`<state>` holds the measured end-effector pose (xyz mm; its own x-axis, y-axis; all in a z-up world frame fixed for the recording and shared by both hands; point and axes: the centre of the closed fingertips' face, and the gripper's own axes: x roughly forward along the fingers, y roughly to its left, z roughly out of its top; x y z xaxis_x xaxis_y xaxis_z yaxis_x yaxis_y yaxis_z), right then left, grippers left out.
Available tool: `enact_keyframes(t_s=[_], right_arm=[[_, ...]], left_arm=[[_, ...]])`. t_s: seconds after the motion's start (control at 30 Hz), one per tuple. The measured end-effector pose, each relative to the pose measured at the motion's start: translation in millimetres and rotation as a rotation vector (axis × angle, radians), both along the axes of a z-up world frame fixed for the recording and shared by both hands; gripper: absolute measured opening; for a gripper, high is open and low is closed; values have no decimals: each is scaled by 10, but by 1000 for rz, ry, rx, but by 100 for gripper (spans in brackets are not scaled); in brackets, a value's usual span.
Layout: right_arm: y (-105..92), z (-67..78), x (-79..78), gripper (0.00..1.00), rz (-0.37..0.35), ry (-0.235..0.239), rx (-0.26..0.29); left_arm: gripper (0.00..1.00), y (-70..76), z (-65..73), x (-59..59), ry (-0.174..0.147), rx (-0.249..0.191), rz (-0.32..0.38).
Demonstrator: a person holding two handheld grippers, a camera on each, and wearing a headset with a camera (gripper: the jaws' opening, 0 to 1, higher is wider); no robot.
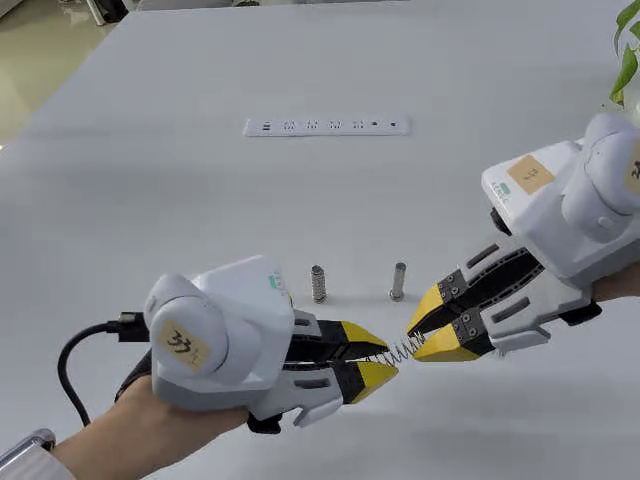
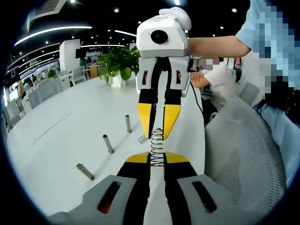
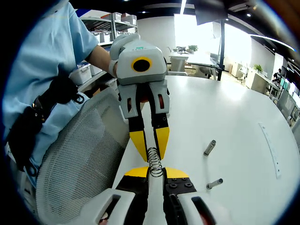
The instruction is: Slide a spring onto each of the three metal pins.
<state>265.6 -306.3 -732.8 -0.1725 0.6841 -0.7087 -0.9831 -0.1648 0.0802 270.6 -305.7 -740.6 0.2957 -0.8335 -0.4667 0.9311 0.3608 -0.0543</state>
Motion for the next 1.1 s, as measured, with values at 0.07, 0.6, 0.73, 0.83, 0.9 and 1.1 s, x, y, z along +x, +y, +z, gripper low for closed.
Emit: enact_keyframes(t_s=[0.07,0.6,0.73,0.83,0.9,1.1], right_arm=[[1,12,7,7,8,-15,-9],[13,77,52,7,120,-124,-93],[14,92,62,7,135,-144,-108],[15,112,75,6,146,-157,-117],[28,133,75,6,161,-176,-127],[48,127,48,6,201,-207,-167]], left_arm=[[7,3,8,12,4,-9,7],[7,-38,5,18,20,-25,27],[6,-41,21,30,22,-29,32],[6,-38,47,38,22,-29,35],[6,-36,58,45,28,-32,38],[6,-44,51,54,39,-28,37]])
